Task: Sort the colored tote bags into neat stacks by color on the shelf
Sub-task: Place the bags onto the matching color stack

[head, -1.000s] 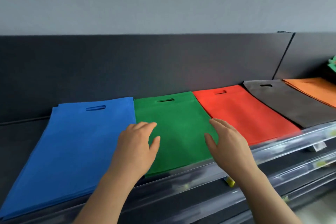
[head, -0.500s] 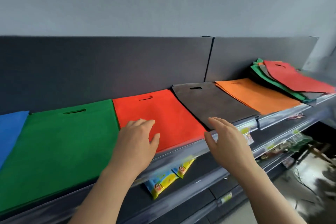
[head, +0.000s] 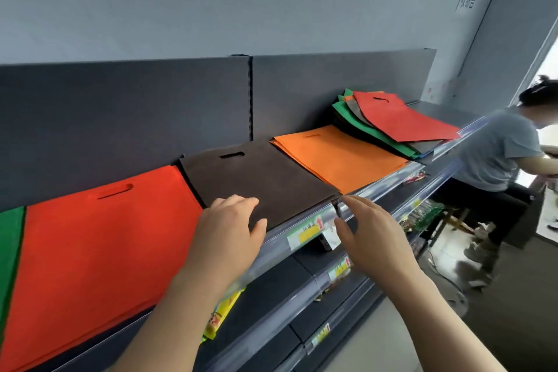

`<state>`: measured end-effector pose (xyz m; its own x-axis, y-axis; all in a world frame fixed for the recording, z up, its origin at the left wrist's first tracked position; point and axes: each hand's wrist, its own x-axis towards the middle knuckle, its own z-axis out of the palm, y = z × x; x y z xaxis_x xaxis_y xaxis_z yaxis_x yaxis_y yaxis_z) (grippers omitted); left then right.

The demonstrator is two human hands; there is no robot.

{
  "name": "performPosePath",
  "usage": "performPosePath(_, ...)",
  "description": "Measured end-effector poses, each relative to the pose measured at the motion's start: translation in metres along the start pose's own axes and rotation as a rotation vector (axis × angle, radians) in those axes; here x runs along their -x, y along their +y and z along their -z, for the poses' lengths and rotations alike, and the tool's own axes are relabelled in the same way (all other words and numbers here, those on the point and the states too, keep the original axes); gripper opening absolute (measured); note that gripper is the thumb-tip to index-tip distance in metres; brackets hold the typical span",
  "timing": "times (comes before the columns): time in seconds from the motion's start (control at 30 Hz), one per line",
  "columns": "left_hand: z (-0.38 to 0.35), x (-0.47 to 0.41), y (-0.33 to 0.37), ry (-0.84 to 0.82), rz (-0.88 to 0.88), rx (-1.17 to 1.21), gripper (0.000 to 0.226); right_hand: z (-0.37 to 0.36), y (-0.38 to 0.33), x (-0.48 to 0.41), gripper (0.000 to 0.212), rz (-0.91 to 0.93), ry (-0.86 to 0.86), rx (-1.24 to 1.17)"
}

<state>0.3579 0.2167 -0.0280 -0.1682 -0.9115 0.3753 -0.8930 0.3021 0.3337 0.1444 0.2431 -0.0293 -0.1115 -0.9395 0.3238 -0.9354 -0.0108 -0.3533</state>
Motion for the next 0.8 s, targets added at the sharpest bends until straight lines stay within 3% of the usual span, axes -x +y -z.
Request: performPosePath(0.8, -0.155, -0.247, 0.139, -0.079, -0.057, -0.015, 0.044, 0.000, 0.214, -0.252, 0.046, -0.006, 0.010, 0.013)
